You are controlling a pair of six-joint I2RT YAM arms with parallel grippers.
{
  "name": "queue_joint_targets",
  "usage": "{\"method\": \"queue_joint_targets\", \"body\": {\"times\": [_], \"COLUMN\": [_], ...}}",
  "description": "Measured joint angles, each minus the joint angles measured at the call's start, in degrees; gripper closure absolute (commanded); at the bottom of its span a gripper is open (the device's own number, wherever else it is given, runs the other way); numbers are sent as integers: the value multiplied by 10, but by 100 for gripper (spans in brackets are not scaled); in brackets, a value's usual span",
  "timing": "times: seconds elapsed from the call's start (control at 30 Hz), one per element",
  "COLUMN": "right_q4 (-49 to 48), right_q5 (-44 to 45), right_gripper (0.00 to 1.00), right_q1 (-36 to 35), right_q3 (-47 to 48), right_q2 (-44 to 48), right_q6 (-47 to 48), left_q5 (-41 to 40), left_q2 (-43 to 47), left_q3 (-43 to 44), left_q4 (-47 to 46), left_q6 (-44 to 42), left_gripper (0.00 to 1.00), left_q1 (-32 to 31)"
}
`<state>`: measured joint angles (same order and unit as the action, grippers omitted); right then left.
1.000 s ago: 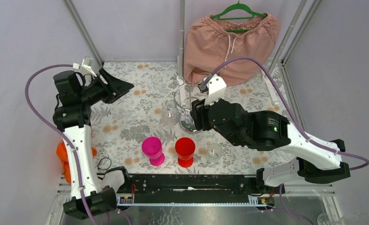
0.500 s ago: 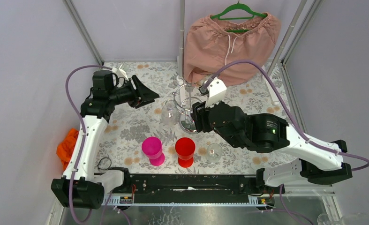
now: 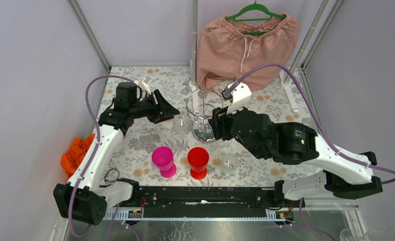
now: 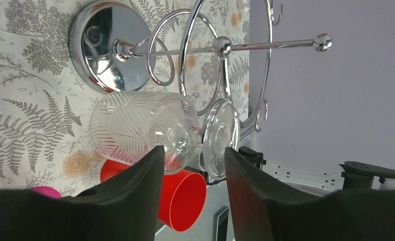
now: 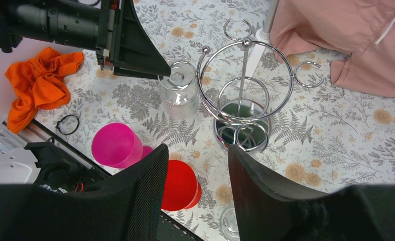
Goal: Take the wine glass off the wine glass rack
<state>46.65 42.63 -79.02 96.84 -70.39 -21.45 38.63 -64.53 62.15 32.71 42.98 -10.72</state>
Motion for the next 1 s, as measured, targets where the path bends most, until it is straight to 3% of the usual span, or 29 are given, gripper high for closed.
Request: {"method": "queue_joint_targets", "body": {"times": [0.3, 0.63, 1.0], "right_q4": [-11, -18, -28], "right_q5": [0, 0, 4], "right_gripper": [47, 50, 53], "right_q1": [0, 0, 0], "right_q3": [-1, -16, -29], "right_q2": [0, 0, 1], "right_q6": [0, 2, 3], "left_q5": [-13, -17, -17], "left_q2": [3, 13, 14], "left_q3": [-14, -14, -17], "left_q4": [-16, -19, -38], "left_q6": [16, 30, 60], "left_gripper": [50, 65, 70], "left_q1": [-23, -36, -39]}}
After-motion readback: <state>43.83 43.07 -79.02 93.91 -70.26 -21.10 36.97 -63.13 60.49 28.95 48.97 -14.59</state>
